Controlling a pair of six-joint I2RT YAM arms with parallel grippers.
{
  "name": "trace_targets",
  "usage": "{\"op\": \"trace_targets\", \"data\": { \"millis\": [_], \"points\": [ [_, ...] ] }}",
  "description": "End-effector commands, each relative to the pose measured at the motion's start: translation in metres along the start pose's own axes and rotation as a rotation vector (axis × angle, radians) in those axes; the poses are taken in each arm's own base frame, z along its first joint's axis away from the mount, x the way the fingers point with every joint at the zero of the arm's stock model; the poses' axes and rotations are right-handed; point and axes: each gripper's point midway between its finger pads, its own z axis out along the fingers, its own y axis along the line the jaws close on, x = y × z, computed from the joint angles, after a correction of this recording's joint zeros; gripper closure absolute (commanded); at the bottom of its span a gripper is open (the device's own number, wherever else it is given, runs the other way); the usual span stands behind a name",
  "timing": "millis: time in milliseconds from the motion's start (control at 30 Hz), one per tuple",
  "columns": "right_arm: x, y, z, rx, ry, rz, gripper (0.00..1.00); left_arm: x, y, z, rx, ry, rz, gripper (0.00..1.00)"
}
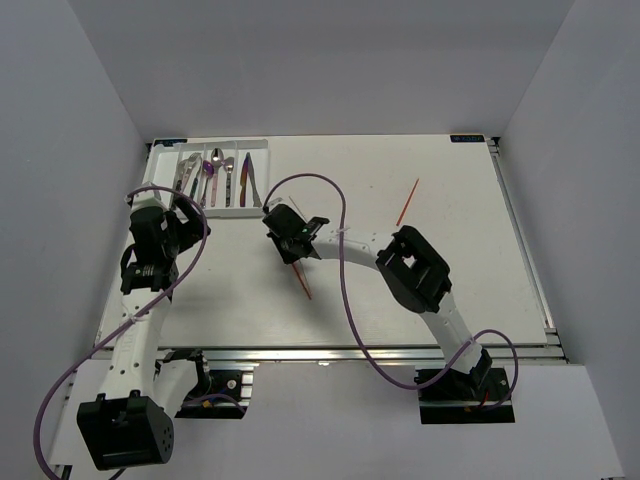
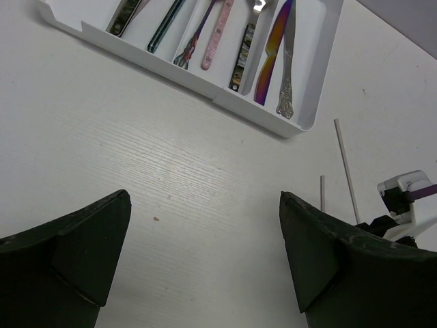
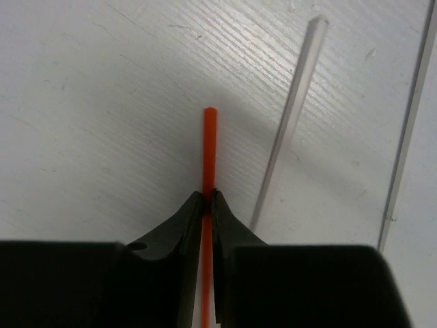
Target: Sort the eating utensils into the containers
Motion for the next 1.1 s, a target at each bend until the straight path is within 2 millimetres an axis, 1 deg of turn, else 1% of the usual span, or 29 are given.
{"op": "trace_targets", "data": {
  "millis": [0,67,100,167,200,233,300,333,367,400,433,467,500,533,567,600,633,700,733,800,833,867,967,1067],
  "points": [
    [0.024,-0.001,0.004,-0.021,0.070,0.005,0.87,-0.009,-0.008,-0.002,0.032,-0.025,0.003,0.02],
    [0.027,0.008,0.003,-0.076,0.083,0.012,0.92,-0.007,-0.010,-0.001,0.041,-0.016,-0.003,0.02],
    [0.025,0.012,0.002,-0.098,0.082,0.020,1.00,-0.005,-0.012,-0.001,0.055,-0.004,-0.007,0.02],
    [0.016,0.024,-0.006,-0.176,0.058,0.049,1.00,-0.003,-0.024,-0.001,0.117,0.009,-0.020,0.02],
    [0.011,0.025,-0.010,-0.194,0.041,0.060,1.00,0.005,-0.035,-0.003,0.186,0.042,-0.025,0.02],
    [0.000,0.028,-0.022,-0.226,0.011,0.073,1.00,0.007,-0.043,-0.003,0.229,0.056,-0.033,0.02],
    [-0.013,0.026,-0.031,-0.254,-0.041,0.118,1.00,0.018,-0.059,-0.007,0.321,0.111,-0.064,0.02],
    [-0.027,0.036,-0.050,-0.340,-0.077,0.135,1.00,0.024,-0.062,-0.007,0.351,0.120,-0.076,0.02],
    [-0.036,0.032,-0.057,-0.377,-0.109,0.166,1.00,0.026,-0.068,-0.010,0.383,0.131,-0.111,0.02],
    [-0.040,0.032,-0.061,-0.416,-0.142,0.219,1.00,0.030,-0.073,-0.012,0.418,0.143,-0.132,0.02],
    [-0.054,0.031,-0.080,-0.454,-0.192,0.242,1.00,0.038,-0.084,-0.018,0.505,0.159,-0.146,0.02],
    [-0.059,0.027,-0.088,-0.485,-0.212,0.267,1.00,0.037,-0.093,-0.025,0.556,0.162,-0.196,0.02],
    [-0.062,0.025,-0.092,-0.507,-0.247,0.283,1.00,0.037,-0.099,-0.031,0.603,0.165,-0.225,0.02],
    [-0.072,0.026,-0.110,-0.556,-0.282,0.305,1.00,0.035,-0.114,-0.042,0.709,0.159,-0.286,0.02],
    [-0.076,0.027,-0.118,-0.589,-0.305,0.314,1.00,0.031,-0.121,-0.052,0.770,0.141,-0.306,0.02],
    [-0.073,0.027,-0.127,-0.619,-0.313,0.328,1.00,0.030,-0.127,-0.058,0.812,0.139,-0.327,0.02],
    [-0.083,0.034,-0.141,-0.705,-0.349,0.347,1.00,0.027,-0.134,-0.066,0.868,0.130,-0.344,0.02],
    [-0.087,0.037,-0.154,-0.772,-0.363,0.369,1.00,0.025,-0.142,-0.074,0.912,0.125,-0.340,0.02],
    [-0.093,0.040,-0.166,-0.819,-0.406,0.362,1.00,0.021,-0.147,-0.080,0.947,0.106,-0.326,0.02],
    [-0.096,0.049,-0.185,-0.914,-0.403,0.374,1.00,0.021,-0.157,-0.088,1.000,0.114,-0.331,0.02],
    [-0.096,0.055,-0.194,-0.973,-0.394,0.361,1.00,0.023,-0.167,-0.096,1.045,0.119,-0.316,0.02],
    [-0.103,0.059,-0.207,-1.027,-0.413,0.367,1.00,0.025,-0.174,-0.101,1.071,0.129,-0.305,0.02],
    [-0.107,0.067,-0.227,-1.124,-0.429,0.346,1.00,0.030,-0.180,-0.099,1.073,0.138,-0.289,0.07],
    [-0.109,0.070,-0.239,-1.166,-0.426,0.342,1.00,0.033,-0.182,-0.095,1.059,0.139,-0.286,0.16]
  ]
}}
